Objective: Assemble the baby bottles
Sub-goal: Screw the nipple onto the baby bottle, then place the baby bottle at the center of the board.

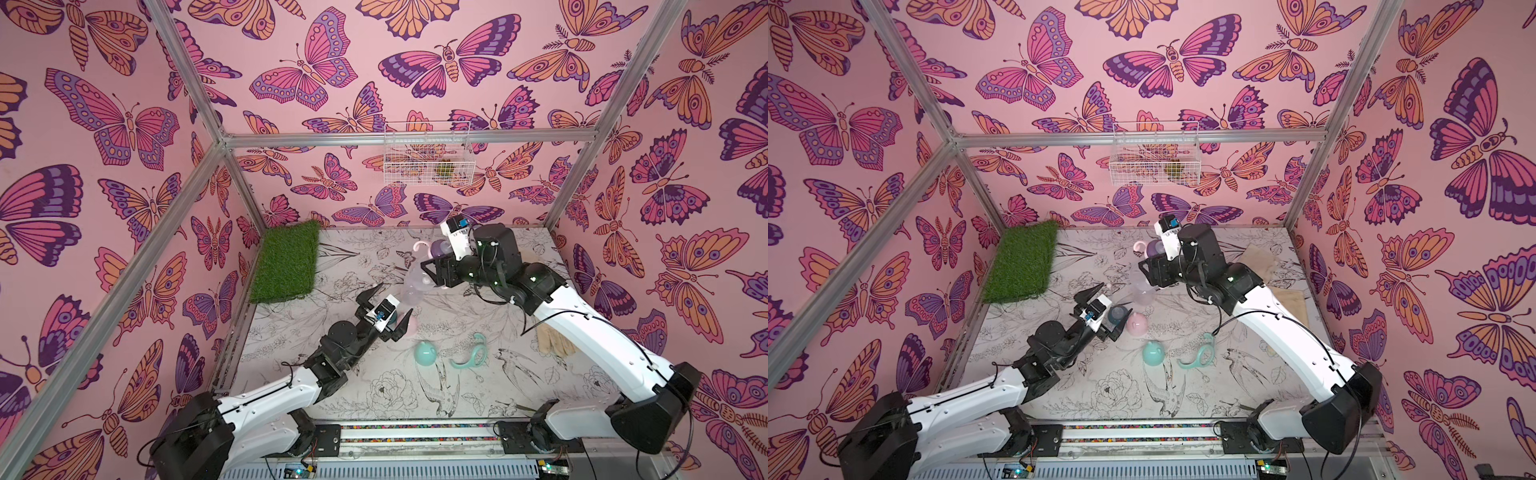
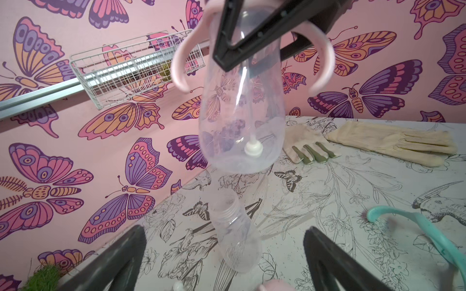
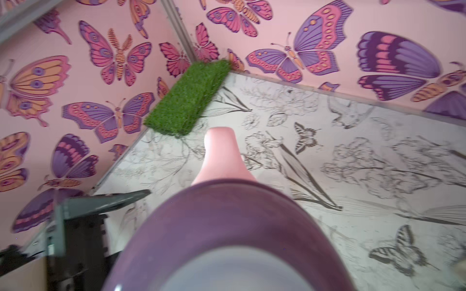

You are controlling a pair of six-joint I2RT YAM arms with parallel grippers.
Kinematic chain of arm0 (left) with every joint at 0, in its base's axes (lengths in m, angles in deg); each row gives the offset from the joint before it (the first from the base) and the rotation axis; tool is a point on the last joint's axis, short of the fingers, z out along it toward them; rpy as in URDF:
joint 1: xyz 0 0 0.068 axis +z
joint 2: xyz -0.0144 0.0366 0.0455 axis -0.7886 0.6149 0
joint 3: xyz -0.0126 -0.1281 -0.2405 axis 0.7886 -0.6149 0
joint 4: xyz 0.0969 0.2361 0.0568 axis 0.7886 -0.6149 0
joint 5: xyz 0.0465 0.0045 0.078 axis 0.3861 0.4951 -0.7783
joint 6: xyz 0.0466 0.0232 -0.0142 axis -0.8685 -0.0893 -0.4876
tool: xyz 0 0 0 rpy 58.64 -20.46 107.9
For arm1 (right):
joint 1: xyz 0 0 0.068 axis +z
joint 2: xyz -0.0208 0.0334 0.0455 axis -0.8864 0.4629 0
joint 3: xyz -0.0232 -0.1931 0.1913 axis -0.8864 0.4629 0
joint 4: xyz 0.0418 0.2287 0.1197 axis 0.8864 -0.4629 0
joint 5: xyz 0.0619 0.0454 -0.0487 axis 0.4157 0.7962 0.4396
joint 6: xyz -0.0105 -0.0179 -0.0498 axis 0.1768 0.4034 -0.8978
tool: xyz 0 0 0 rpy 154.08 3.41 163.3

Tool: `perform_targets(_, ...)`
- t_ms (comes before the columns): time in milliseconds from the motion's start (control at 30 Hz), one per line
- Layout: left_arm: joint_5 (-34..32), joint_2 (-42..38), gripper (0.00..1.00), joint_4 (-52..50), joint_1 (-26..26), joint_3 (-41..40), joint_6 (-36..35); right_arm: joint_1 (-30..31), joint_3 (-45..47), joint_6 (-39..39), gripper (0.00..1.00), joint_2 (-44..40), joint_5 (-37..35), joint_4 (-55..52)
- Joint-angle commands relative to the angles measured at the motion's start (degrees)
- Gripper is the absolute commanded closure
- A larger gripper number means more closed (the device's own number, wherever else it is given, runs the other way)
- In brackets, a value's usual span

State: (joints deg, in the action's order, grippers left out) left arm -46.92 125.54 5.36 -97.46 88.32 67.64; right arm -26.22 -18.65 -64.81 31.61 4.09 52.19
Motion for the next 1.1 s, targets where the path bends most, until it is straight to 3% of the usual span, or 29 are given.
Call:
perform_targets(0, -4.0, -3.0, 0.01, -2.9, 0.4, -1.9, 1.9, -2.0, 5.0, -4.8, 0.74, 0.9, -10.0, 2.3)
perform_targets(367, -4.7, -11.1, 0.01, -13.7, 2.5, -2.4, 2.5, -6.0, 14.0, -5.2, 0.76, 11.7, -13.7, 11.6)
perform_targets(633, -3.6, -10.8, 0.01, -14.2, 3.2, -2.5, 3.4, -6.0, 15.4, -6.0, 0.75, 16.7, -15.4, 15.1)
perform_targets(1067, -2.4, -10.1, 0.01, -15.7, 3.4, -2.5, 3.7, -6.2, 14.2, -4.4, 0.65, 21.3, -11.2, 14.5)
